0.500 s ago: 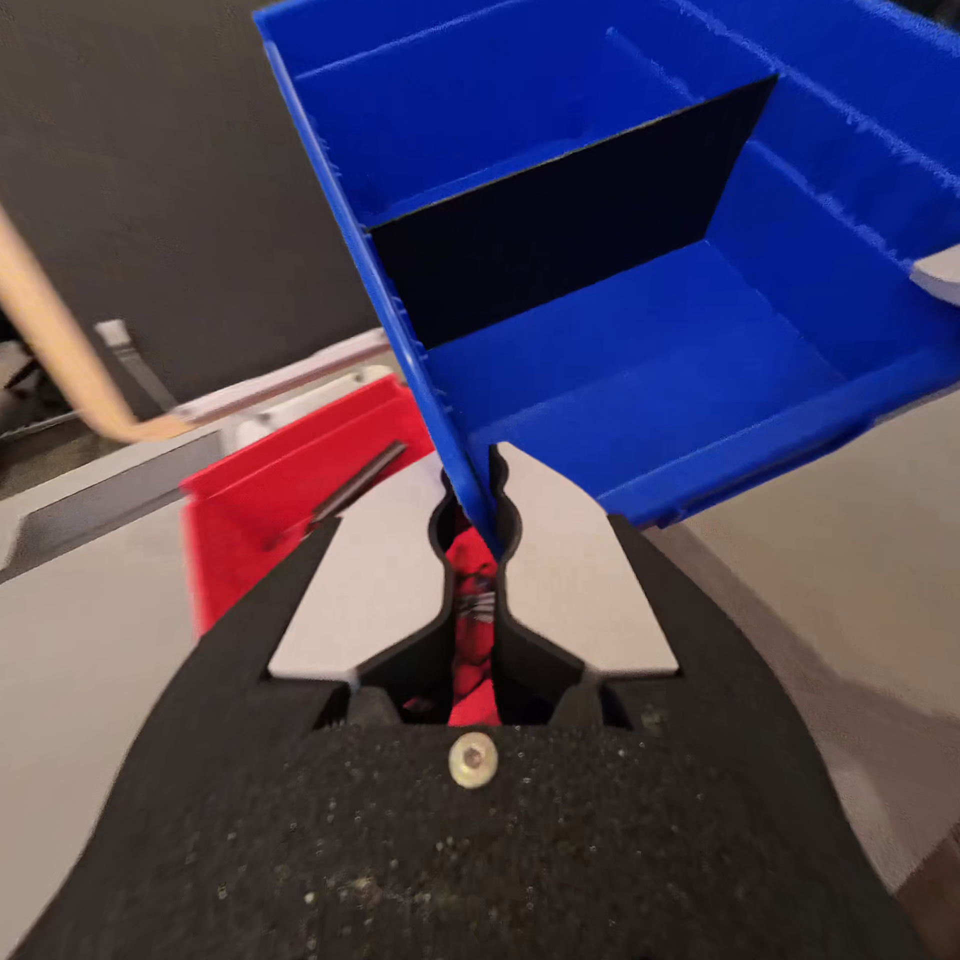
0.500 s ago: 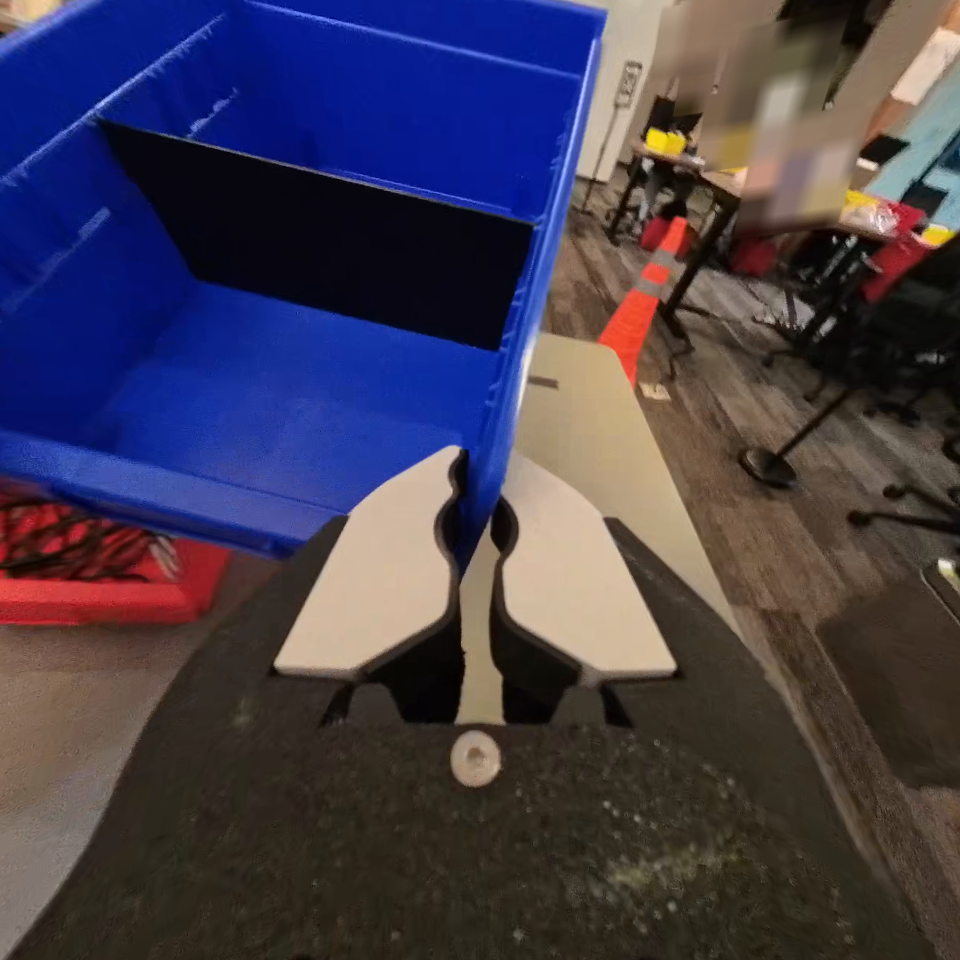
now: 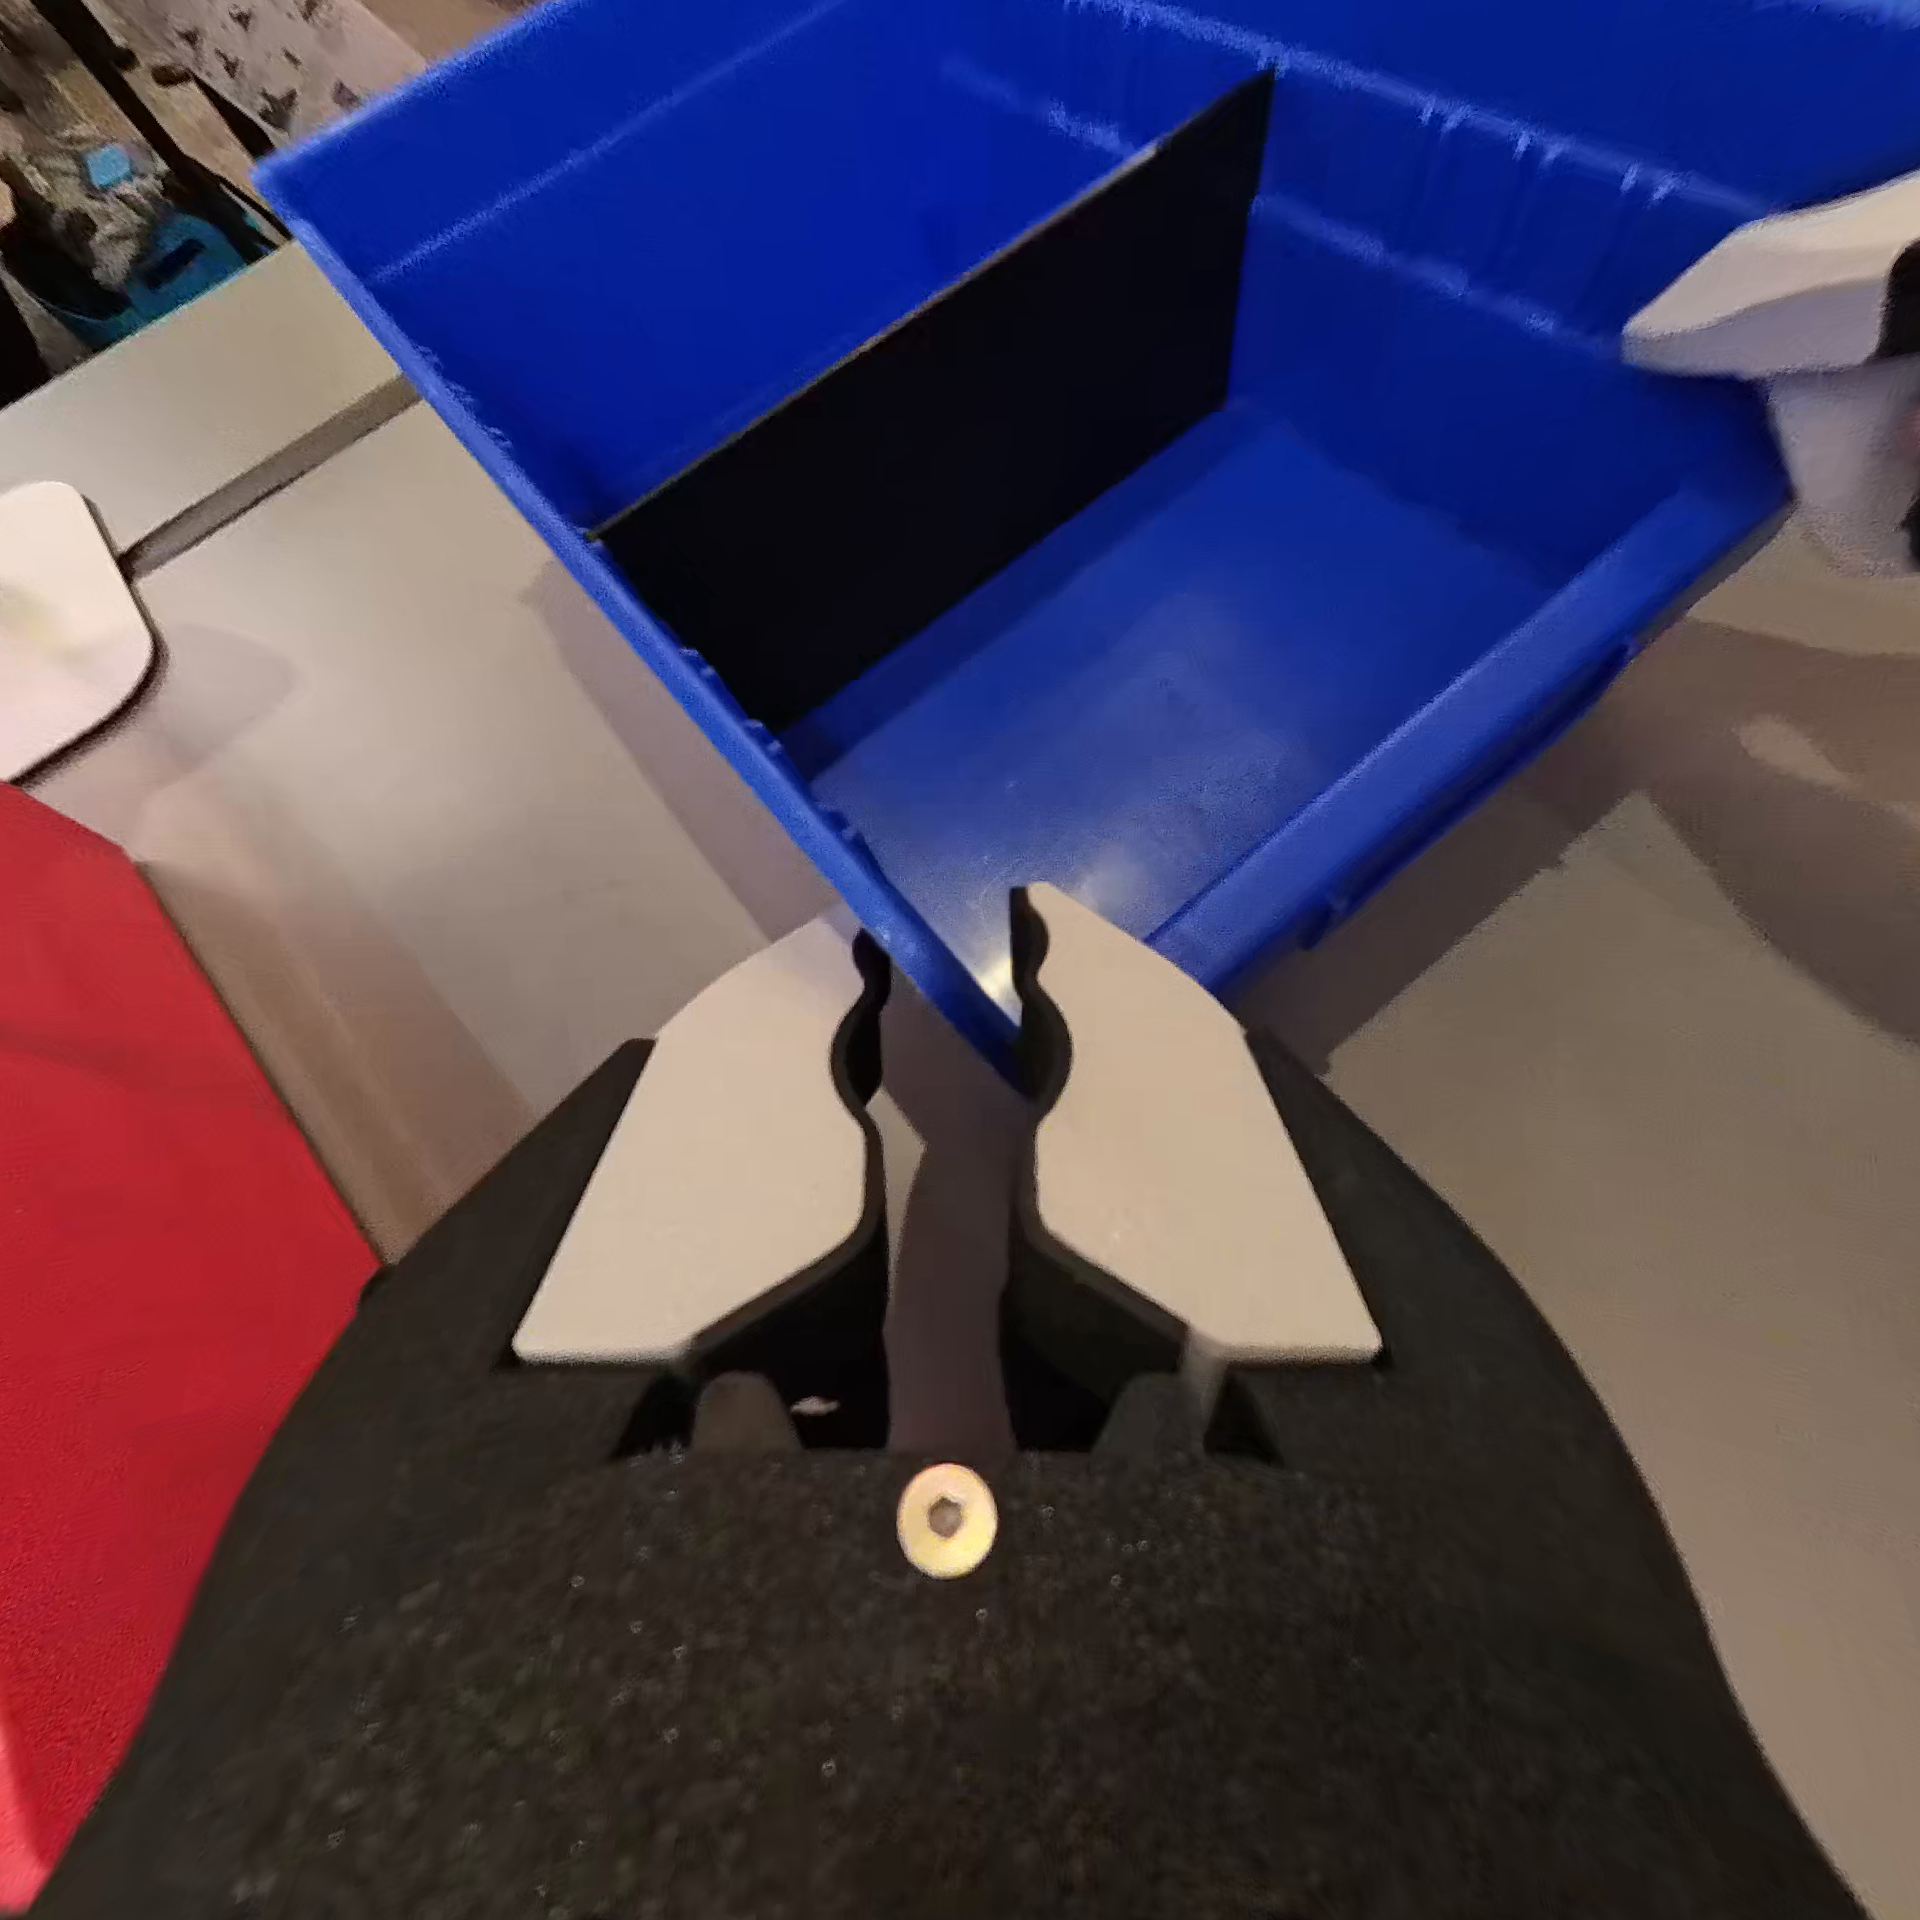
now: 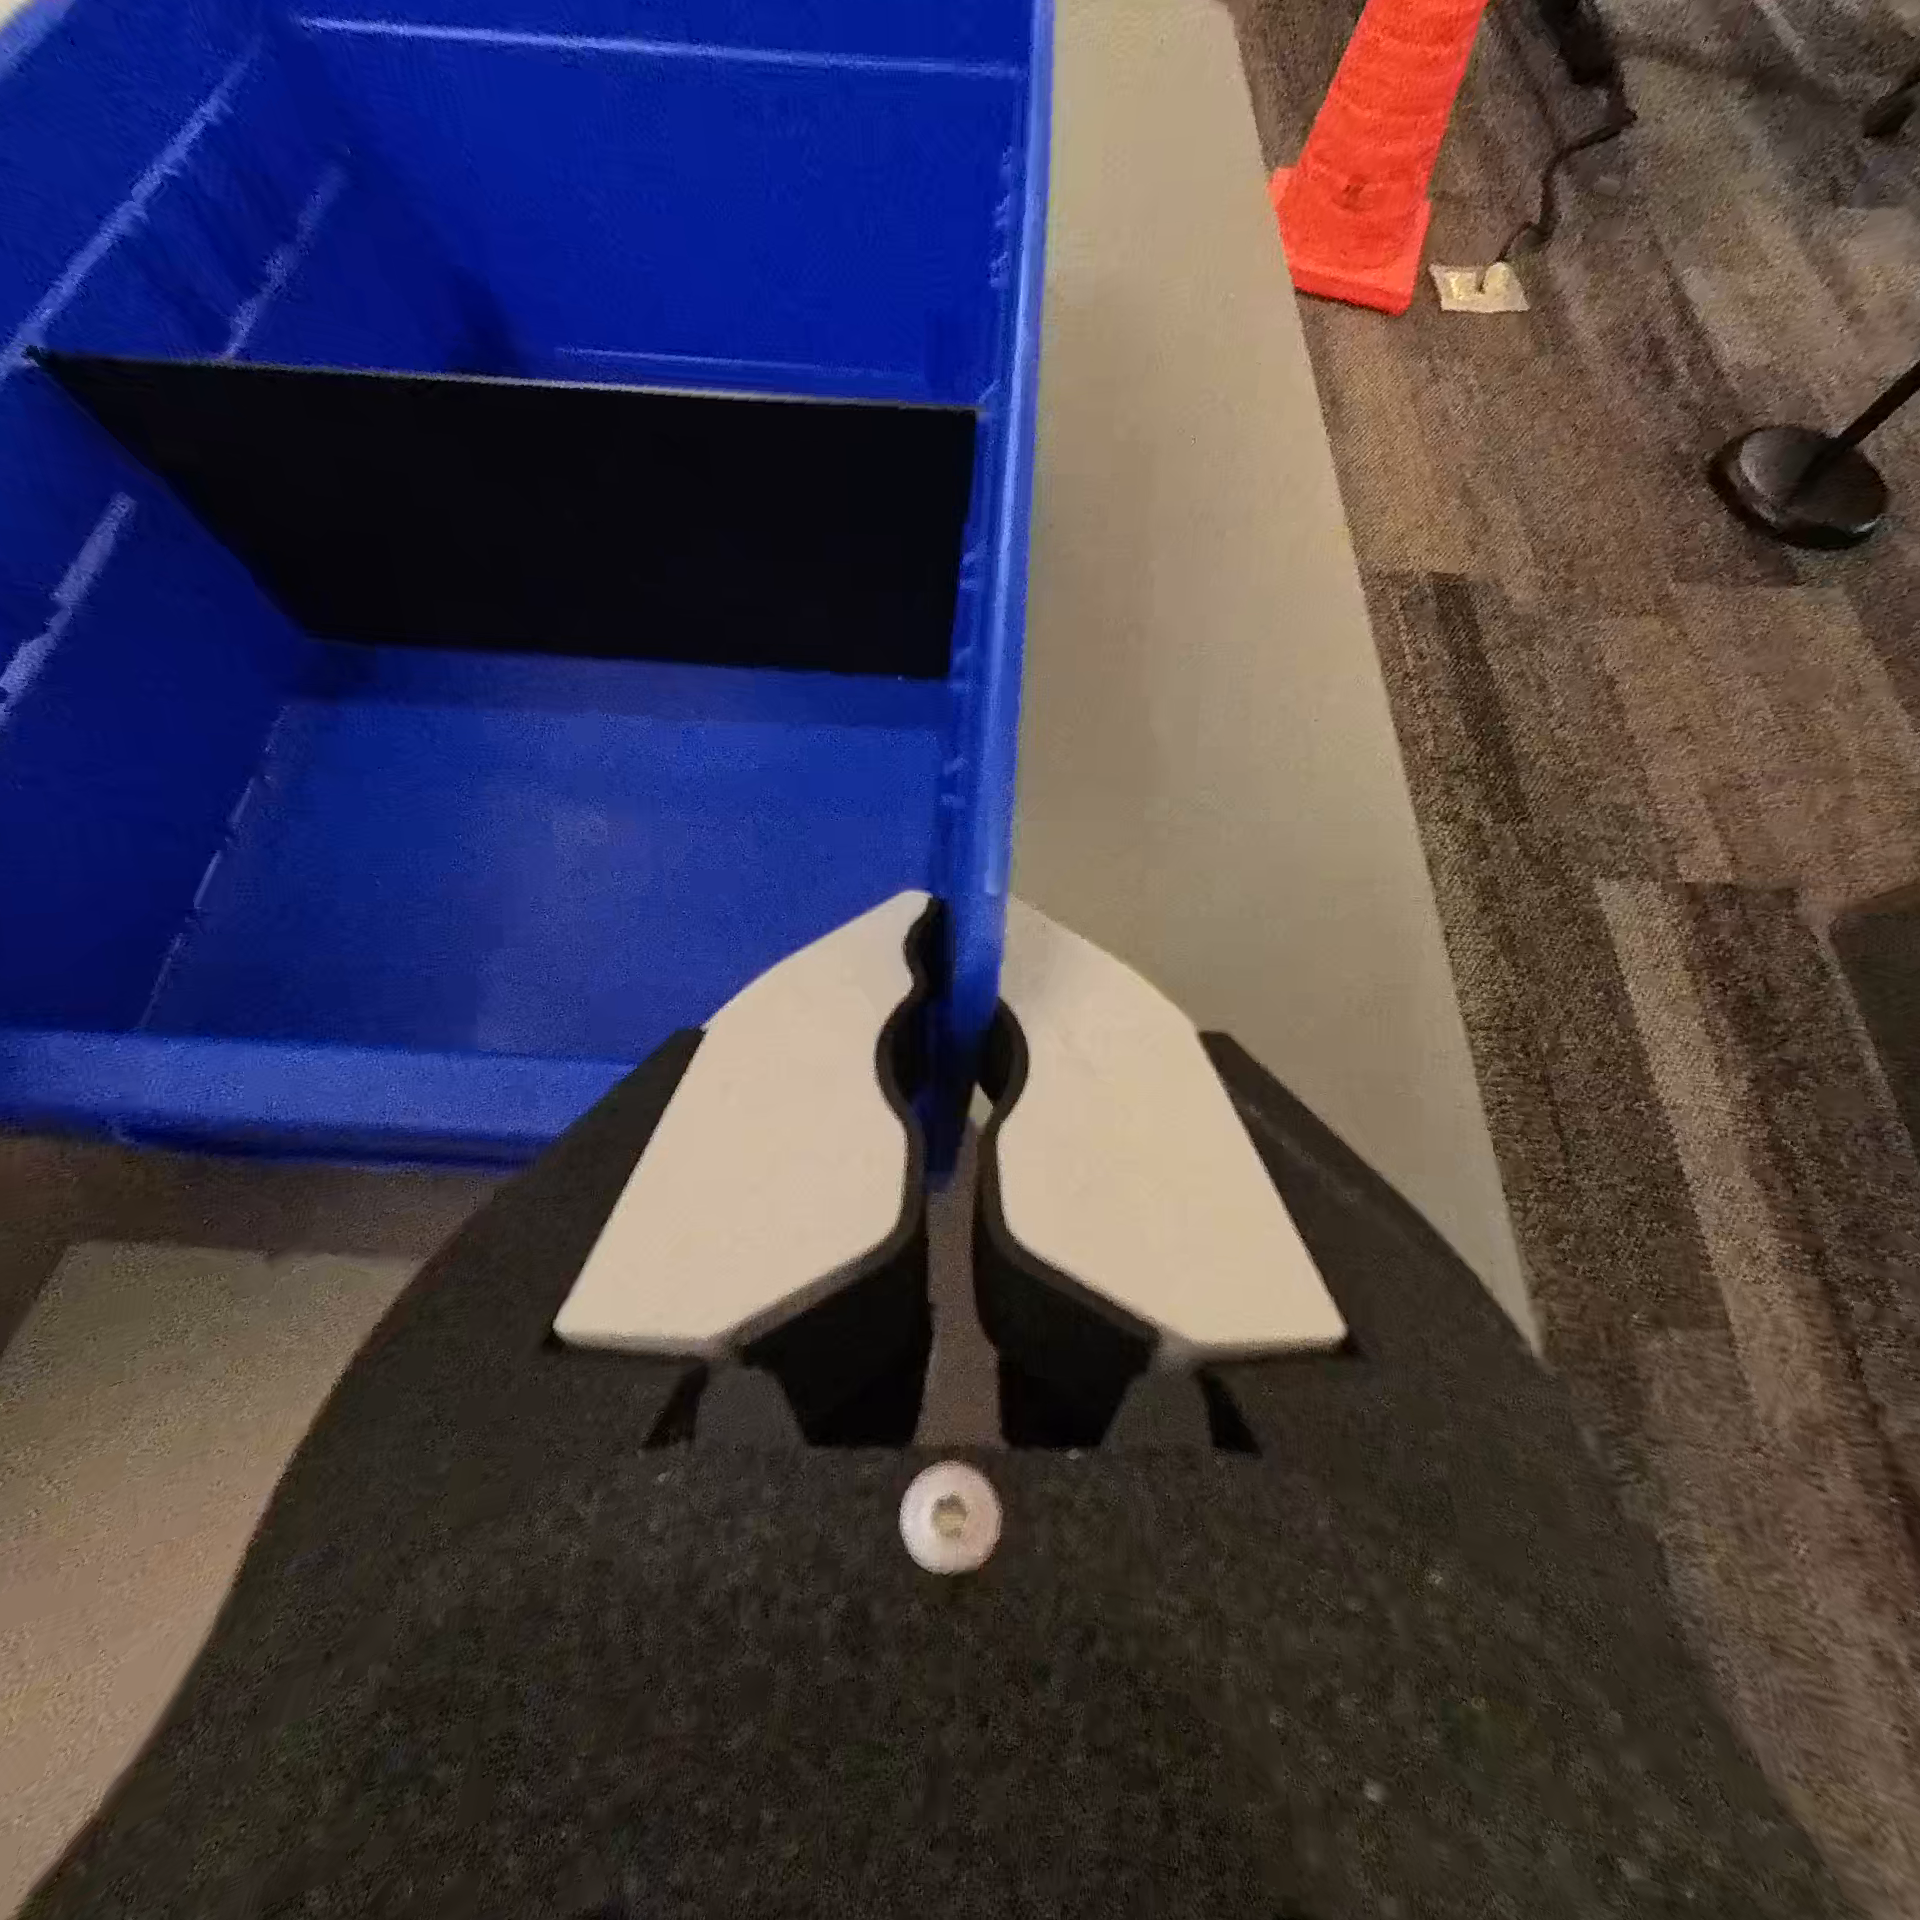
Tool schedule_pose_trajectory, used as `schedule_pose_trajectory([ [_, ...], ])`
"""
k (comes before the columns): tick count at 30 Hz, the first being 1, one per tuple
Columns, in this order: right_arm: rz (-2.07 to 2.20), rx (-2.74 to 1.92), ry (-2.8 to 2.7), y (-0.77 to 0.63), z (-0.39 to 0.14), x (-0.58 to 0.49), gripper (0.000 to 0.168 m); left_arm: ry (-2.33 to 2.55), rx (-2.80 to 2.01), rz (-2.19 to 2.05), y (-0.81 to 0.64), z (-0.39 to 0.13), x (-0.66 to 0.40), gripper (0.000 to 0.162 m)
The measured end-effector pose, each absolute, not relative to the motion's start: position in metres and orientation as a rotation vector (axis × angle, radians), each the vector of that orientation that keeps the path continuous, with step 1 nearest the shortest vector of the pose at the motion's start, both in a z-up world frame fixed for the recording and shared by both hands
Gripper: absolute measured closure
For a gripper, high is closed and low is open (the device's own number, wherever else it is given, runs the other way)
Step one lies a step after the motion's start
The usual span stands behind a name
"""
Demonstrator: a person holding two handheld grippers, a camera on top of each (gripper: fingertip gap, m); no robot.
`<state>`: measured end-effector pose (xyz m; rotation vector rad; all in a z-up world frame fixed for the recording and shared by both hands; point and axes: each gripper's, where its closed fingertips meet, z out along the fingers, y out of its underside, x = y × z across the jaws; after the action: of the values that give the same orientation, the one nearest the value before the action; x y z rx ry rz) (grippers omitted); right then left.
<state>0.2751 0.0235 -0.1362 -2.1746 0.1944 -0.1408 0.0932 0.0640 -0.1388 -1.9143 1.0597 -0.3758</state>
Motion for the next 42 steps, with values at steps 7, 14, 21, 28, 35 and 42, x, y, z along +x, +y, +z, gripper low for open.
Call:
schedule_pose_trajectory([
  [7,-0.33,-2.154,0.172,0.01,-0.117,0.289,0.142,1.145,-1.835,-0.695,0.017,-0.093,0.06,0.132],
  [14,-0.1,-1.973,-0.025,-0.005,-0.041,0.166,0.136,0.728,-1.832,-0.396,0.064,-0.033,-0.15,0.126],
  [21,0.531,-1.962,-0.165,0.045,-0.085,-0.04,0.12,0.55,-2.074,-0.317,0.101,-0.109,-0.238,0.104],
  [28,0.241,-2.123,-0.045,0.094,-0.131,-0.052,0.157,0.524,-2.136,-0.384,0.127,-0.134,-0.232,0.148],
  [35,0.024,-1.973,0.008,0.1,-0.084,-0.131,0.164,0.4,-2.078,-0.263,0.132,-0.106,-0.322,0.157],
  [42,0.114,-2.012,-0.109,0.147,-0.112,-0.277,0.161,0.429,-2.088,-0.12,0.18,-0.104,-0.466,0.158],
])
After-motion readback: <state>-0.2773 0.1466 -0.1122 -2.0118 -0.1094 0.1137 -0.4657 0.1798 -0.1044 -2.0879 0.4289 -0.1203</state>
